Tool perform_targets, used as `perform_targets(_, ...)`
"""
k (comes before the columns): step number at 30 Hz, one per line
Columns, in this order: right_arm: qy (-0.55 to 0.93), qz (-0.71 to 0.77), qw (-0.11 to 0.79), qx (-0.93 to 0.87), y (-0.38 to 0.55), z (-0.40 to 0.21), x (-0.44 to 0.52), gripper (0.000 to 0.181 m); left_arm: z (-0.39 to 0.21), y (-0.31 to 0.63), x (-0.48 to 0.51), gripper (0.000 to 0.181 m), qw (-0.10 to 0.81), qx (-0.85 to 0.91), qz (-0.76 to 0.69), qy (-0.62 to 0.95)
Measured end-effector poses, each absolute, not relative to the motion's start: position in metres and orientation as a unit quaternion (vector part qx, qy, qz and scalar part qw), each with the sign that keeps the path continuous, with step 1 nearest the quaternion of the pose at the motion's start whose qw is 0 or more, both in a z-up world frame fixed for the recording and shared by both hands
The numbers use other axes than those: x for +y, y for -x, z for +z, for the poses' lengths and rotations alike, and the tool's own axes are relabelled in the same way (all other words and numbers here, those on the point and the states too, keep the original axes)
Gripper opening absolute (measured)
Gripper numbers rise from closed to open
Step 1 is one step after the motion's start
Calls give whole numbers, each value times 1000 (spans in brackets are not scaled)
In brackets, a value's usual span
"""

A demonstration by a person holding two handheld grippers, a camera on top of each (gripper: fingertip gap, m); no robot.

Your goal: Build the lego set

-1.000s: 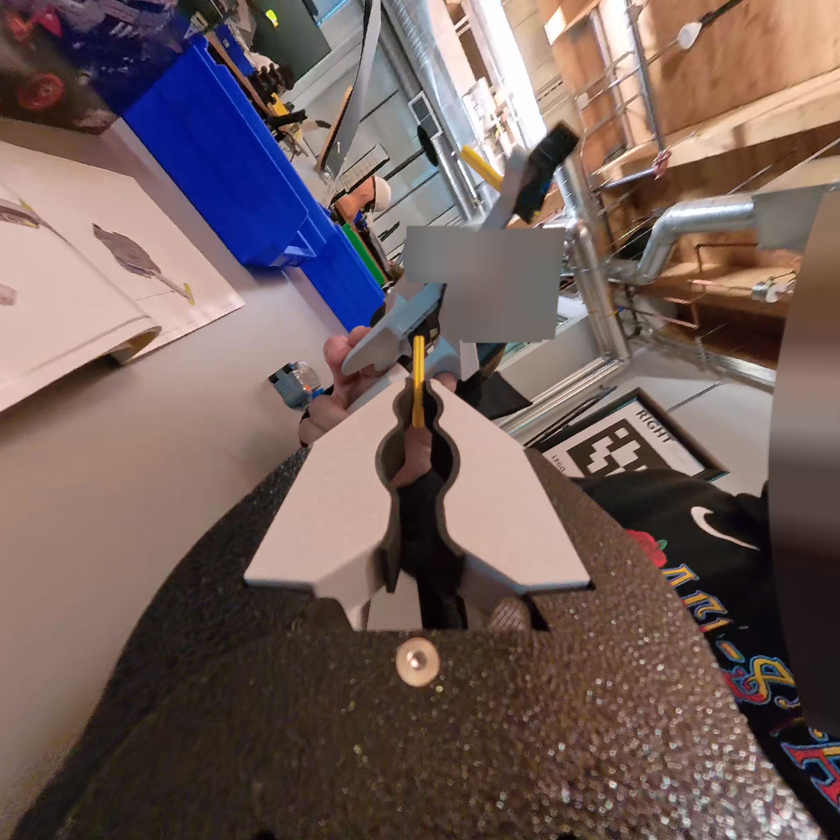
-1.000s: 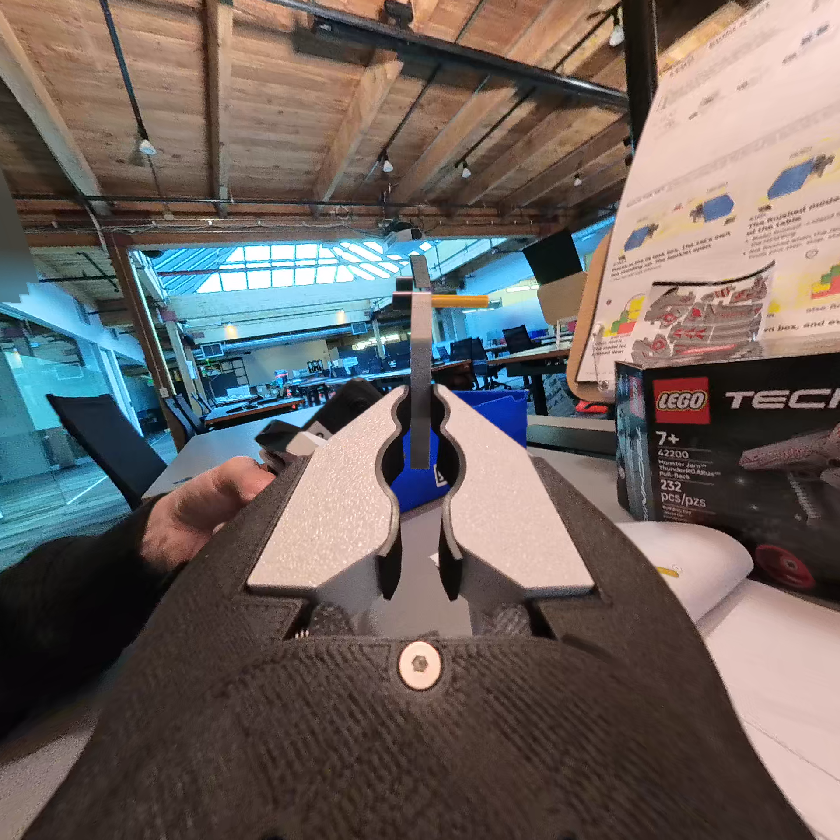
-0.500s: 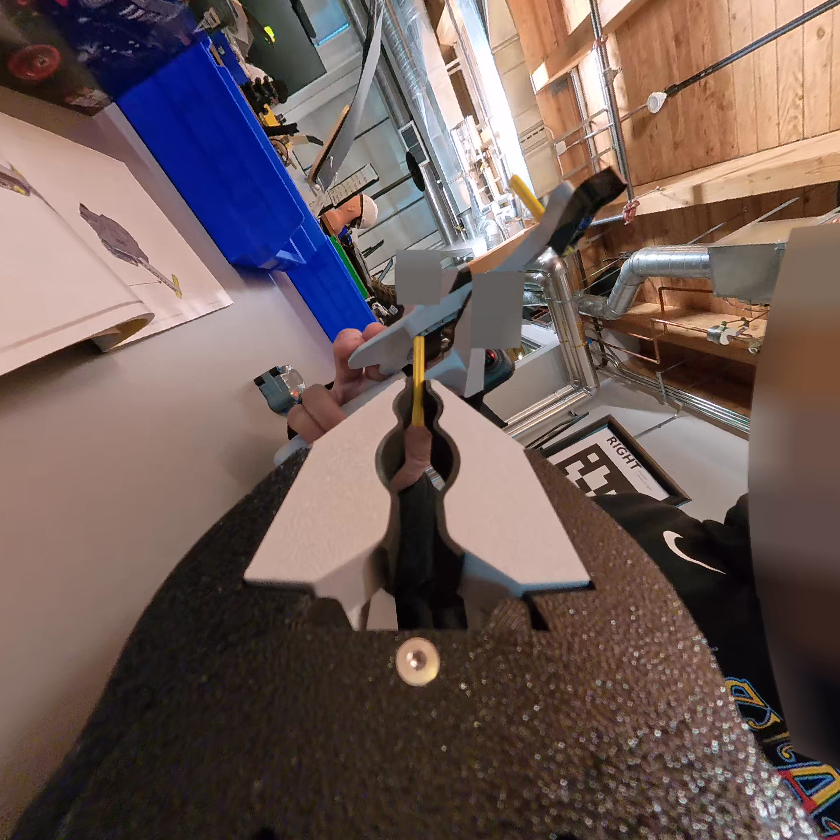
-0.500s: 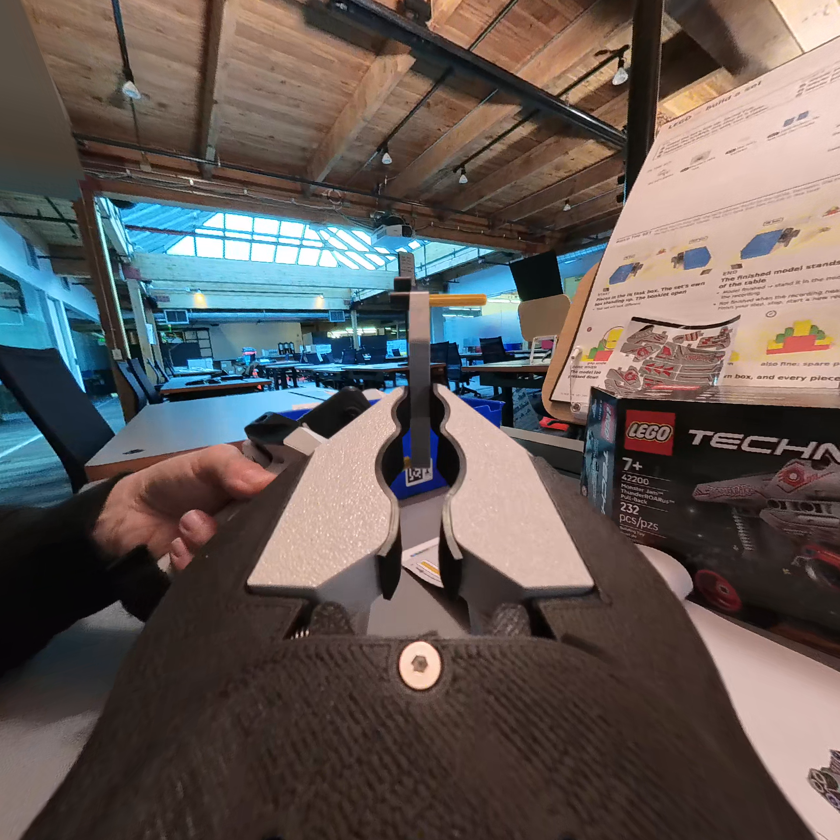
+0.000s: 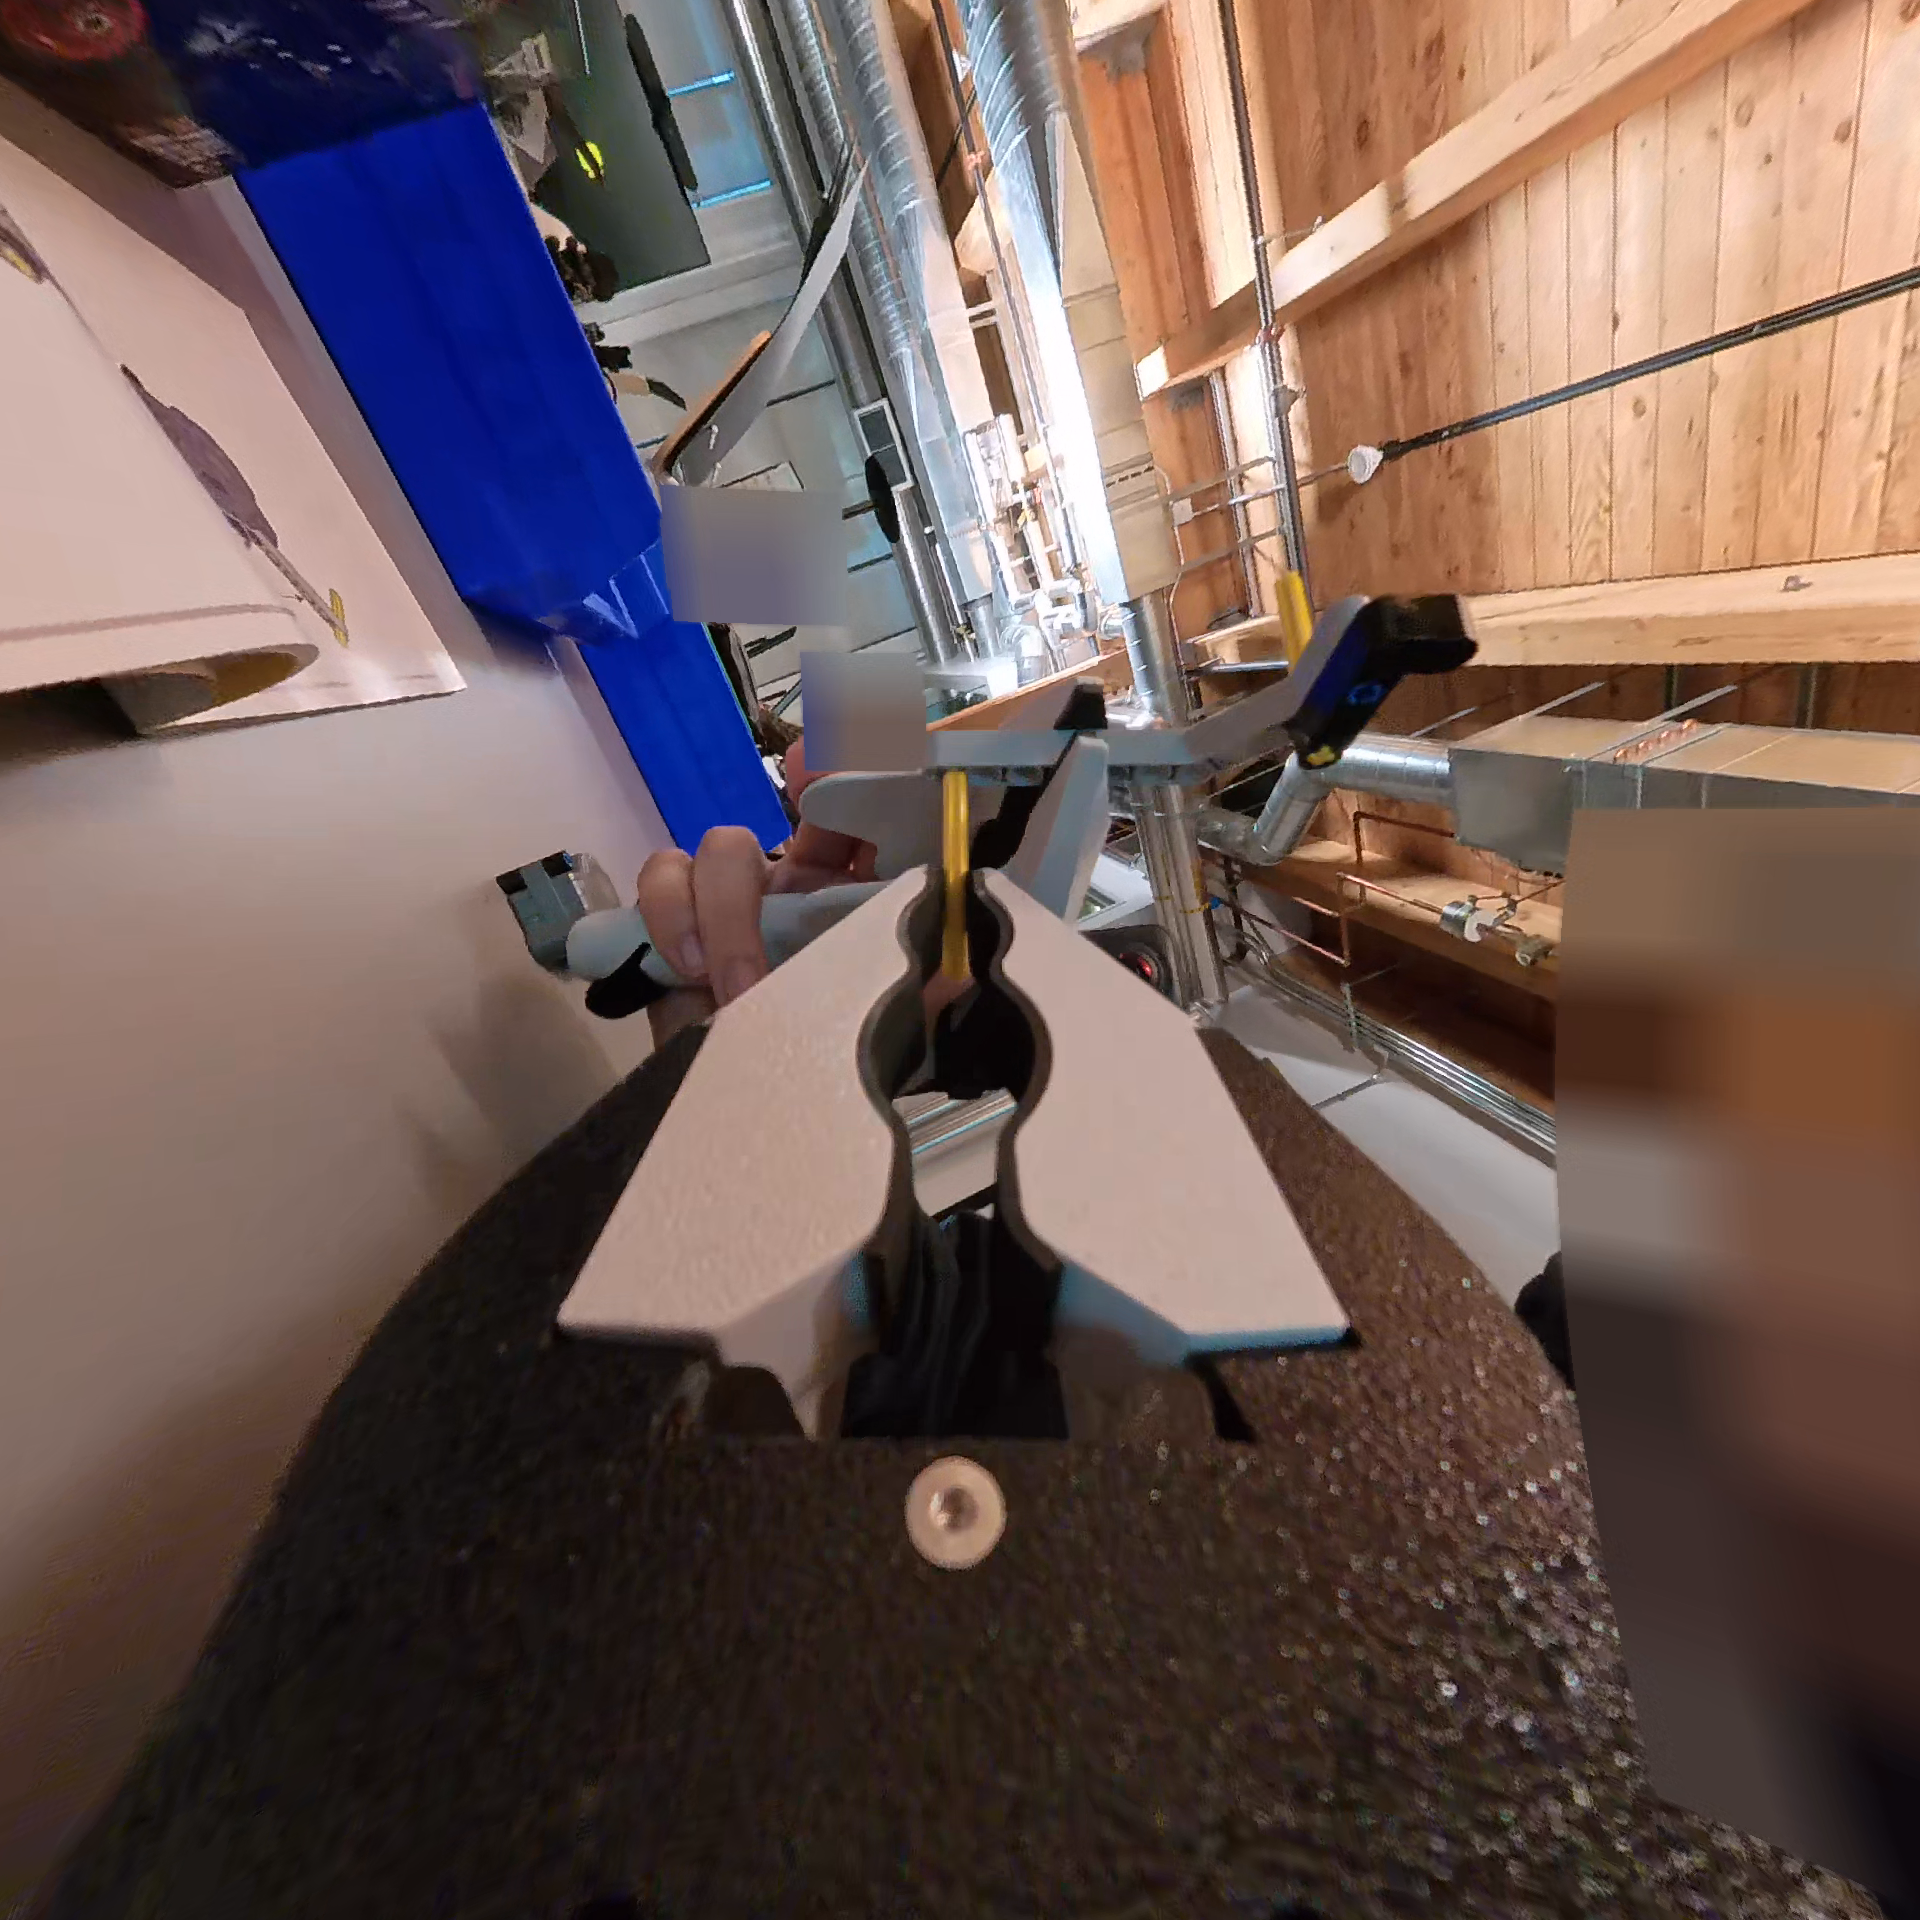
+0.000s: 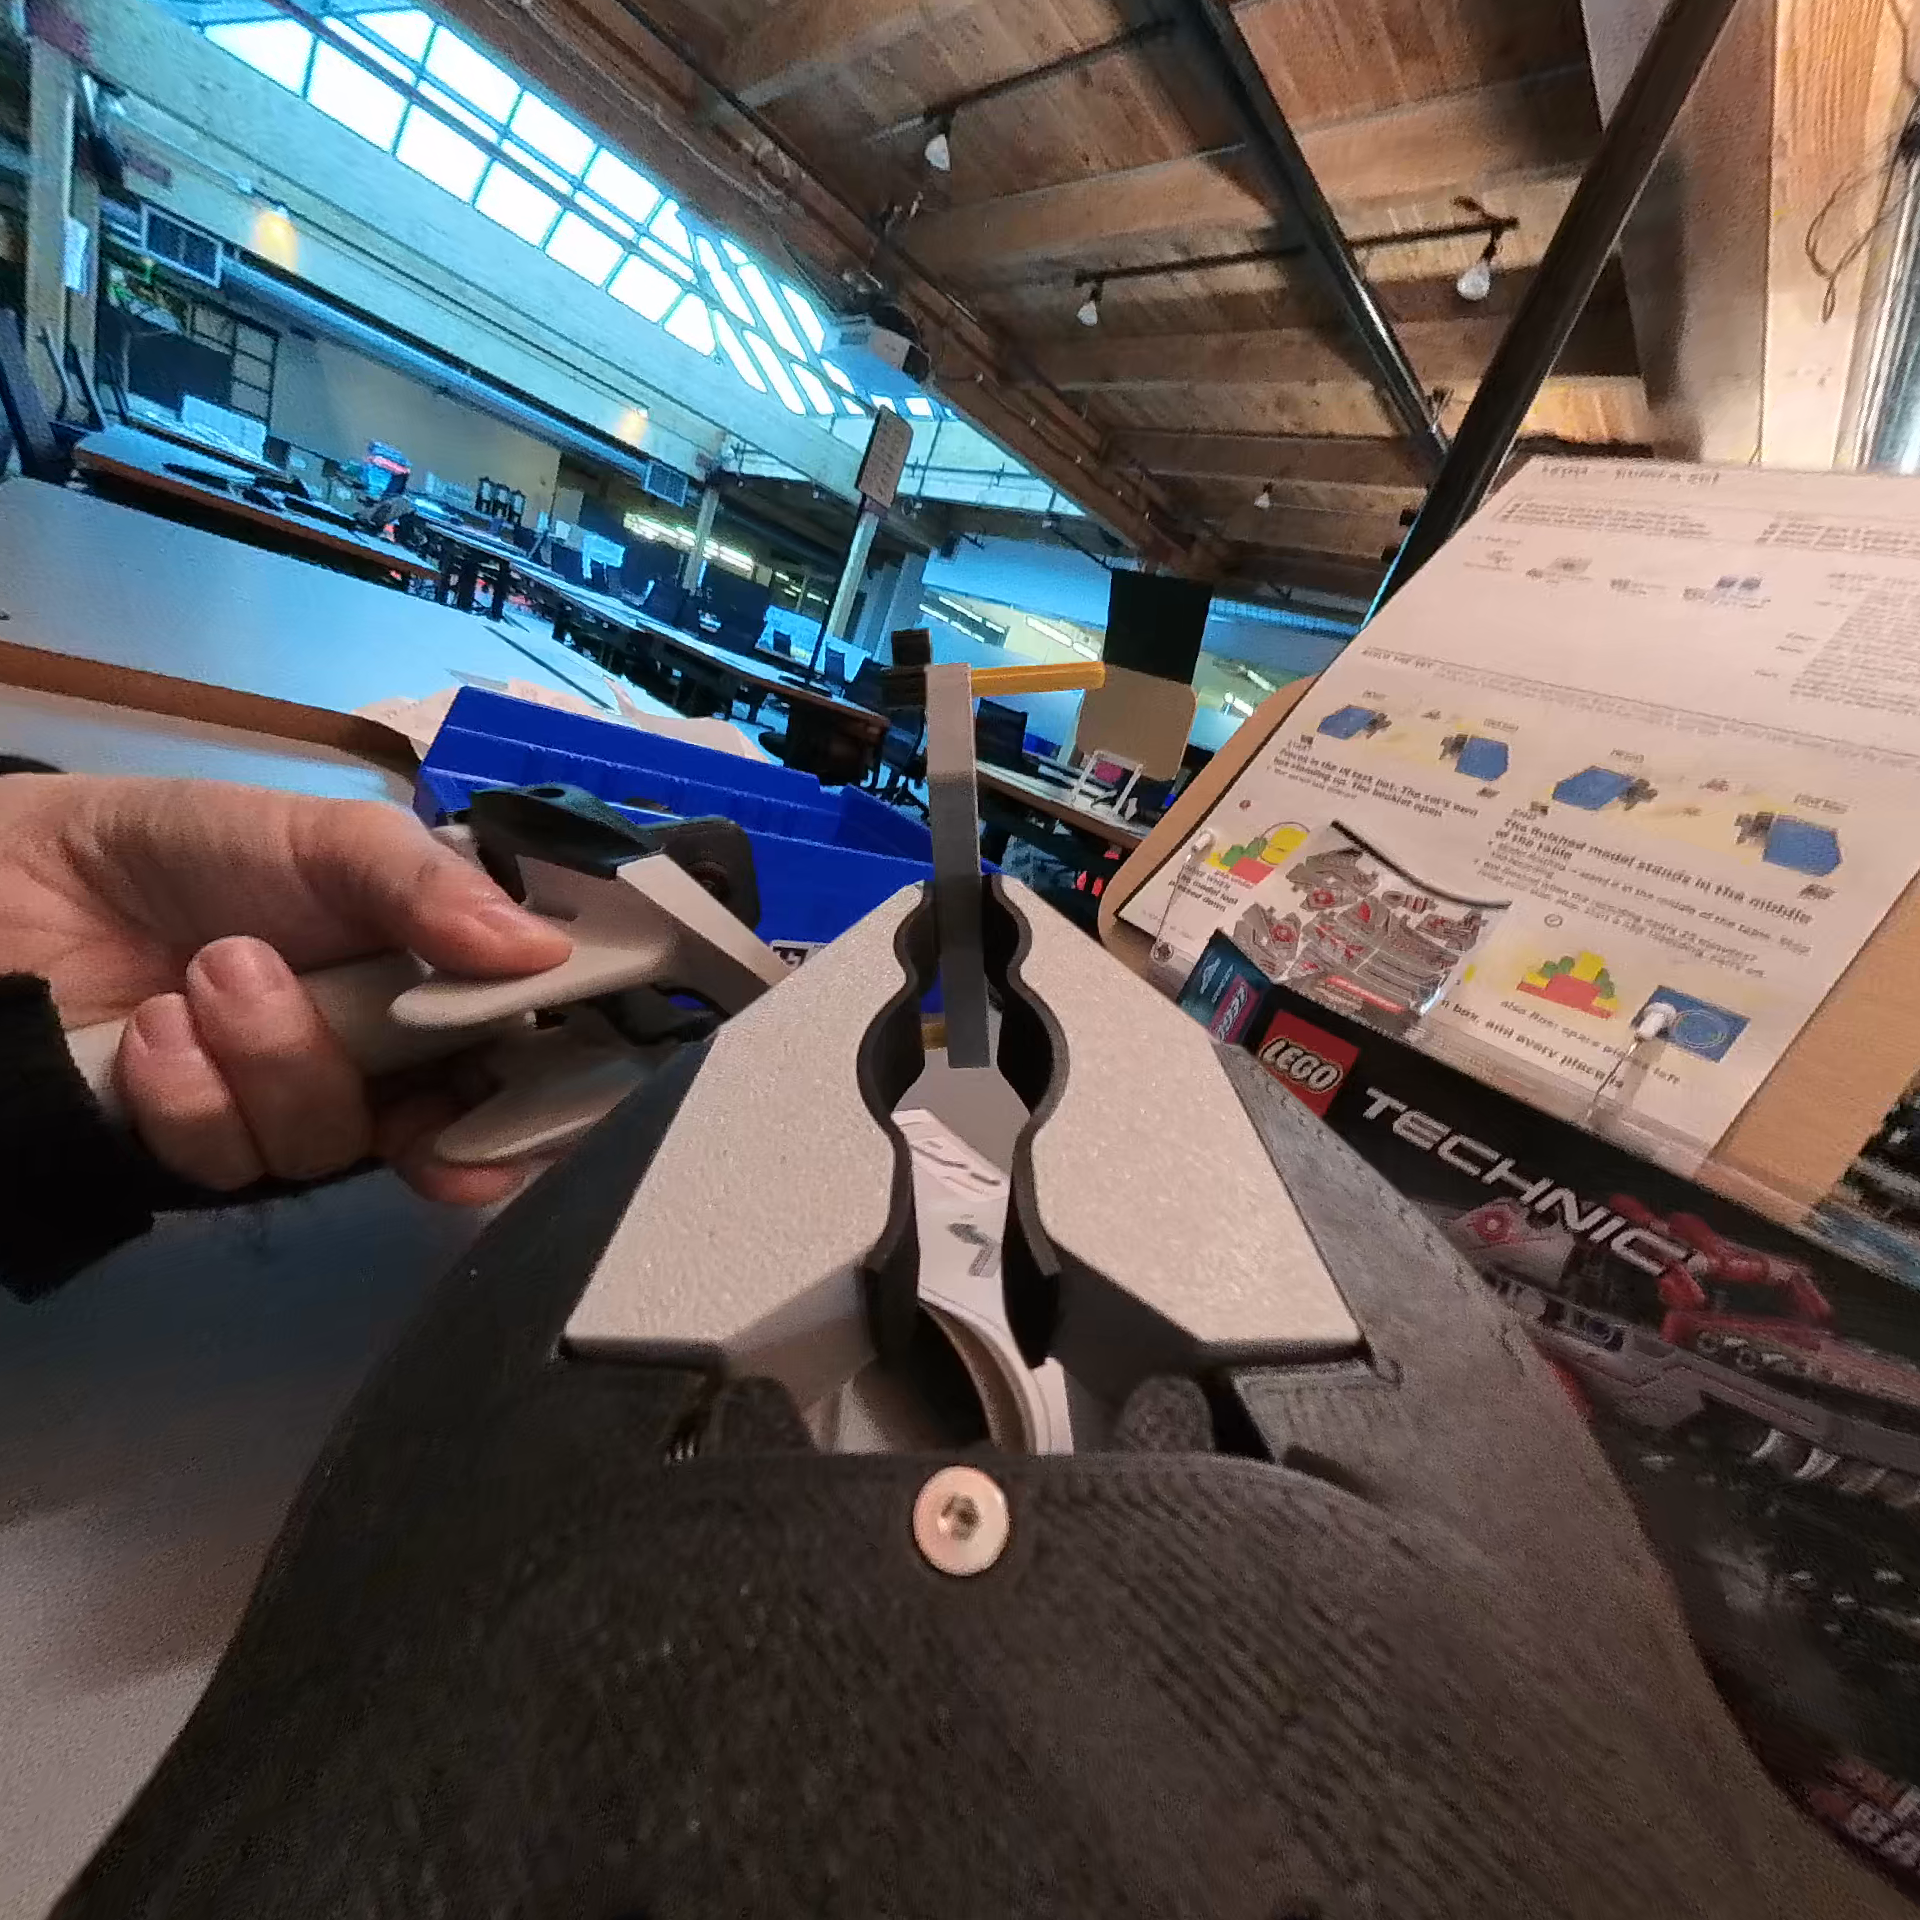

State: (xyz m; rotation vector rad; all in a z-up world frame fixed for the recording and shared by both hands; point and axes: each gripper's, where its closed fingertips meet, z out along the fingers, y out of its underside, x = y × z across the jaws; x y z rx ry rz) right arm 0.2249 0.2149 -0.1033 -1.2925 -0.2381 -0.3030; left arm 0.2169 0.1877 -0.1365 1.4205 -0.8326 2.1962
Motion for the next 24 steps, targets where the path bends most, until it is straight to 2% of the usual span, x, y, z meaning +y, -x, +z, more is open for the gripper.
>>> perform_targets(4, 623, -135, 765, -95, -228, -112, 220, 7, -144, -222, 190, 1, 138, -326, 766, -537)
perform_targets(7, 629, -159, 751, -123, -225, -113, 221, 7, -143, -221, 189, 1, 171, -304, 774, -528)
perform_targets(10, 650, -104, 748, -87, -231, -121, 224, 7, -151, -223, 192, 1, 173, -303, 769, -536)
perform_targets(17, 635, 68, 764, 93, -249, -127, 228, 6, -164, -229, 201, 1, -101, -496, 646, -571)
perform_targets(24, 654, 63, 744, 125, -250, -139, 232, 6, -180, -230, 205, 2, -200, -577, 537, -582)
